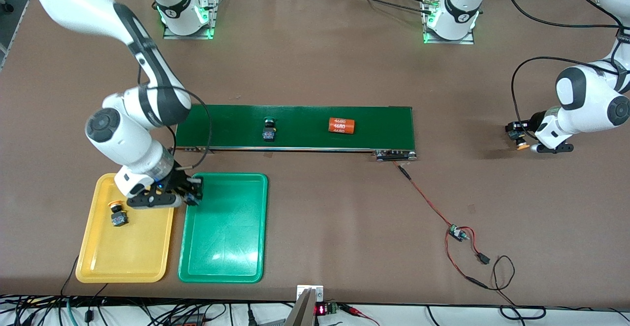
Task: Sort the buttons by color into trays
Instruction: 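Carry a button to the green tray while the left gripper lifts another, then drop the button in the green tray while the left gripper places another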
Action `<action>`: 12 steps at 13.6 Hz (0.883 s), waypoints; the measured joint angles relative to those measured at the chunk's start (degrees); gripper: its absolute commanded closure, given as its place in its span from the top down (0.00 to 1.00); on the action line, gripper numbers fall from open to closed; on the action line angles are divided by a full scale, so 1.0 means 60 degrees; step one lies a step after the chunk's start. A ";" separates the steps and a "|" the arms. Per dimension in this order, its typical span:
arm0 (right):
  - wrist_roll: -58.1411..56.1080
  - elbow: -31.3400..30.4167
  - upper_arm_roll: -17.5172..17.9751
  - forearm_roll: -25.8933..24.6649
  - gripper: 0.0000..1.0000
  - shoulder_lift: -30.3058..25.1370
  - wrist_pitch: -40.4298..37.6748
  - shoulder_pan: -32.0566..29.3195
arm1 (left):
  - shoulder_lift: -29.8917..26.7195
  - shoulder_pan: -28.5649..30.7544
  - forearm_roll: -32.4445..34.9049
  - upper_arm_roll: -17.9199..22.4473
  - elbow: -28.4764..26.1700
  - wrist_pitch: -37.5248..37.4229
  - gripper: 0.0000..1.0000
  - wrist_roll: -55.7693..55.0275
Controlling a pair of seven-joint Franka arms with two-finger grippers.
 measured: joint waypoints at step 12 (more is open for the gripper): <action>-0.0456 0.0246 -0.0337 0.0000 0.86 0.1397 0.2246 0.0379 | -0.1630 -0.2855 -0.1881 -0.1534 0.0854 -0.2339 0.00 -0.0458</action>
